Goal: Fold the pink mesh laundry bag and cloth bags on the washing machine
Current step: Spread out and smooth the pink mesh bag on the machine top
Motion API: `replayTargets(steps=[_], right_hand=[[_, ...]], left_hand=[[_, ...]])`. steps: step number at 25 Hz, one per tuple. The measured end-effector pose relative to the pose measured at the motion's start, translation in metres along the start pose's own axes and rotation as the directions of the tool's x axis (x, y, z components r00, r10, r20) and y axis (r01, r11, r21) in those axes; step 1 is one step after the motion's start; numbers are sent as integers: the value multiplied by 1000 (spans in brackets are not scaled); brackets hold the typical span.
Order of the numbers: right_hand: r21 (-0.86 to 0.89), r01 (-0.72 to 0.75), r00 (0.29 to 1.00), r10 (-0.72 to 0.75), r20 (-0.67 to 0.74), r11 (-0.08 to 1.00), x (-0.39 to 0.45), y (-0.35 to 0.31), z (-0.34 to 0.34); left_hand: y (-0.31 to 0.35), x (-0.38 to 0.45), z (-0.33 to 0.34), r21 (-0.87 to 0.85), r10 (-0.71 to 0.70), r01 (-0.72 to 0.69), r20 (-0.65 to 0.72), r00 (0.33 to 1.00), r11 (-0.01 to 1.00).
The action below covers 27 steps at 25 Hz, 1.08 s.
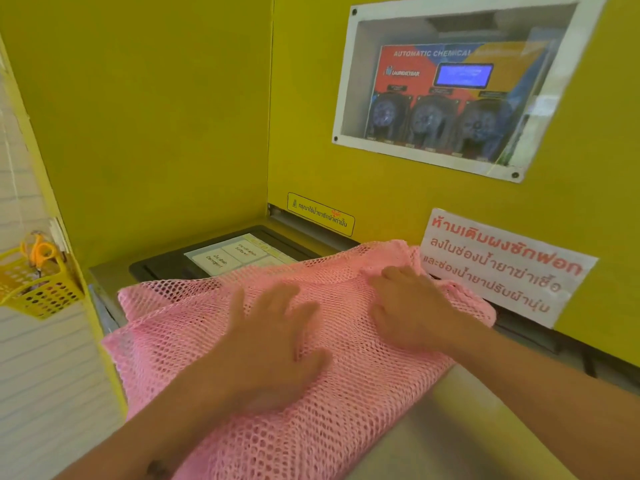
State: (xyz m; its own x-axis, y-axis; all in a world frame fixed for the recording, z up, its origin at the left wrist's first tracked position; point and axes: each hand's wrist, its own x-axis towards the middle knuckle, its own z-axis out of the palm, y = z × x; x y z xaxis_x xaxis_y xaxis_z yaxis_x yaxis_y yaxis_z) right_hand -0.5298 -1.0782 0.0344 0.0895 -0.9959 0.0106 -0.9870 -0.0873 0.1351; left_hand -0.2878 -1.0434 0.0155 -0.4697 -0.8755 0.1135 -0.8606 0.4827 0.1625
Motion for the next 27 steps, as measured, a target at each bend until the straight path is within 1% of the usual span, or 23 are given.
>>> replayTargets(steps=[1,2,3,4,6,9,10,12,15,17,19,21,23,25,27], right_hand=[[8,-4,999,4,48,1000,-10,-1,3],[12,-11,998,10,67,1000,-20,2,6],[3,-5,999,4,38,1000,-28,8,7],[-4,16,1000,-16,-19,1000,-37,15,4],[40,47,996,-44,-77,998,-62,31,-7],[244,23,999,-14,-40,969,-116,63,-24],[280,6,1000,2,-27,960,-136,77,-30],[288,-16,1000,22,-15,957,-185,108,-43],[208,-53,999,52,8,977,-269,161,-65],[180,-123,992,114,57,976,-330,201,-75],[181,-220,974,204,104,959,-387,237,-85],[186,-334,941,314,128,924,-439,268,-91],[201,-448,893,425,149,871,-488,297,-91],[217,-532,847,515,132,818,-527,320,-86],[248,-588,805,587,85,770,-556,334,-77]], left_hand=[[6,-8,5,-30,37,-34,105,994,999],[9,-13,8,-34,46,-41,169,985,999],[9,-15,7,-34,37,-31,184,982,999],[9,-14,3,-41,23,-16,171,985,999],[16,-17,-8,-57,47,-42,80,996,997],[61,-25,-28,-162,137,-151,-94,986,975],[84,-29,-36,-202,159,-185,-139,977,962],[141,-38,-49,-284,208,-259,-198,958,923],[234,-55,-59,-399,320,-390,-231,919,830],[298,-69,-57,-468,404,-460,-220,888,755],[356,-81,-51,-527,471,-497,-194,860,690],[410,-92,-44,-556,547,-530,-154,823,640],[463,-100,-34,-567,618,-566,-123,776,598],[508,-103,-23,-572,662,-586,-98,743,573],[544,-100,-8,-578,684,-591,-76,726,563]])
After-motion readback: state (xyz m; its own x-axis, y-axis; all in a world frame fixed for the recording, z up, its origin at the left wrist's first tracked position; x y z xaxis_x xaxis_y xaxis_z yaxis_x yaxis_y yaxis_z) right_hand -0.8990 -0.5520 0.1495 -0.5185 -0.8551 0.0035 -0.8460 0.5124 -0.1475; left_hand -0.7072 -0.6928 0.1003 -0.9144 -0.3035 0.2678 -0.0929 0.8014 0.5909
